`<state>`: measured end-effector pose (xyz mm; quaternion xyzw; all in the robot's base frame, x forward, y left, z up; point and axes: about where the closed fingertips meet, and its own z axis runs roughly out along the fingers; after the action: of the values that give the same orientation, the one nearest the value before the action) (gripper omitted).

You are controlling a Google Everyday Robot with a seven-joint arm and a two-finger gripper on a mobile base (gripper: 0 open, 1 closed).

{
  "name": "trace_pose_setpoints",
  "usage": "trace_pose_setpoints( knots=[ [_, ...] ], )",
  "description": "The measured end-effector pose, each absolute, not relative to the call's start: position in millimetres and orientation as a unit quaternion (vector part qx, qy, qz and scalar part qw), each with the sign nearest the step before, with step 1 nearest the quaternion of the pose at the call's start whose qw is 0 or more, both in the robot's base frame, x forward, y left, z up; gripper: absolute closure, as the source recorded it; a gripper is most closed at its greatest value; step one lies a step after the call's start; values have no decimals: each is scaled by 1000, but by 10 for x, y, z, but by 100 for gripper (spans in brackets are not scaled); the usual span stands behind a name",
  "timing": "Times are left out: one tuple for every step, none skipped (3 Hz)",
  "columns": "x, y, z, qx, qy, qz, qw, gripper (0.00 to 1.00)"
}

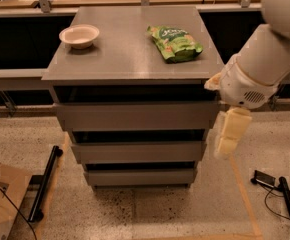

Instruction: Open middle drawer

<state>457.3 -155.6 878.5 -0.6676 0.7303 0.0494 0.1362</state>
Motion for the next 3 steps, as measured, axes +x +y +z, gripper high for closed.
trace_pose_setpoints(
  knots=[
    [4705,-1086,7895,-677,718,105,122,0],
    [4960,-889,7333,-659,732,117,128,0],
    [5000,-870,7293,-657,733,118,133,0]
  ],
)
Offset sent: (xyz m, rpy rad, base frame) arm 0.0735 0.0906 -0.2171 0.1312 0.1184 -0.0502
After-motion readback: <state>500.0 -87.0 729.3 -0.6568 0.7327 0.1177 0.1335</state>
